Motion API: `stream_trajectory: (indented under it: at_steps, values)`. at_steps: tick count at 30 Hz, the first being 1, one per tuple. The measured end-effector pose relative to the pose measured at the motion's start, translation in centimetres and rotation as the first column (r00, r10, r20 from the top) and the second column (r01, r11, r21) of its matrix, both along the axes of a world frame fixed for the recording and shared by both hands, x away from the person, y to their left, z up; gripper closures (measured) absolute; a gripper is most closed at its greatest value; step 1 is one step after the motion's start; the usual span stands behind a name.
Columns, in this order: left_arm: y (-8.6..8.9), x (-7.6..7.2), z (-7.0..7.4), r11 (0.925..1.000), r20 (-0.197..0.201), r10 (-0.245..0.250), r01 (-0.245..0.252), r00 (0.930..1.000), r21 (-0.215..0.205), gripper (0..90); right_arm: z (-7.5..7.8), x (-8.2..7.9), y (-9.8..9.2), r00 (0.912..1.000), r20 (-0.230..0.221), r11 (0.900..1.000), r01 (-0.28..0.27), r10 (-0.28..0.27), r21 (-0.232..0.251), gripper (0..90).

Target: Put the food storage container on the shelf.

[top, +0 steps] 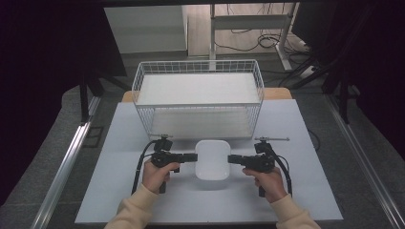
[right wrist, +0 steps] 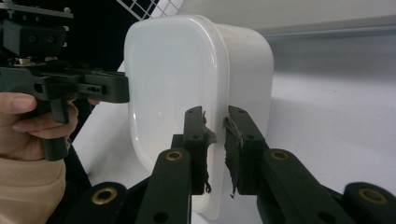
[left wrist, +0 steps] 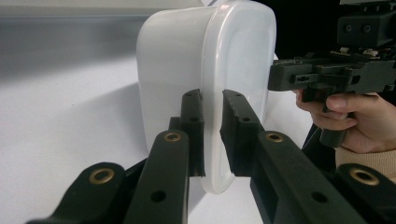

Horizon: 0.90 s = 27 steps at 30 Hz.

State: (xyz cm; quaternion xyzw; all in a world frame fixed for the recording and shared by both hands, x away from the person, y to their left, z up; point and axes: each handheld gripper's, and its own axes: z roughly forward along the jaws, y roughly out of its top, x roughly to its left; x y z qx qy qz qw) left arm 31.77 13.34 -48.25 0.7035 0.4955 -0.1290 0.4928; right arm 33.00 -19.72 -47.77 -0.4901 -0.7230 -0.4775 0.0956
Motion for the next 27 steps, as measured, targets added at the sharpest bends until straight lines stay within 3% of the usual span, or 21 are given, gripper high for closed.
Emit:
stream_trajectory:
  at_steps: [9,14,24,27]
  values:
    - [0.3,-0.9,1.8,1.0000,0.074,-0.001,0.001,0.9973,0.007,79.8,1.9,-0.8,0.2,0.9971,0.073,1.000,-0.024,0.023,0.005,79.4]
    - [0.3,-1.6,3.1,1.0000,0.122,-0.002,0.001,0.9926,0.009,79.8,3.2,-1.3,0.2,0.9920,0.121,0.999,-0.035,0.035,0.003,79.5]
    - [0.7,-2.1,4.9,0.9994,0.176,-0.003,-0.003,0.9844,0.033,79.7,4.6,-1.7,0.3,0.9837,0.170,0.998,-0.061,0.059,0.006,79.7]
    - [0.9,-2.0,5.8,0.9995,0.196,-0.001,-0.005,0.9806,0.030,79.7,5.7,-1.5,0.6,0.9777,0.197,0.997,-0.075,0.072,0.008,79.8]
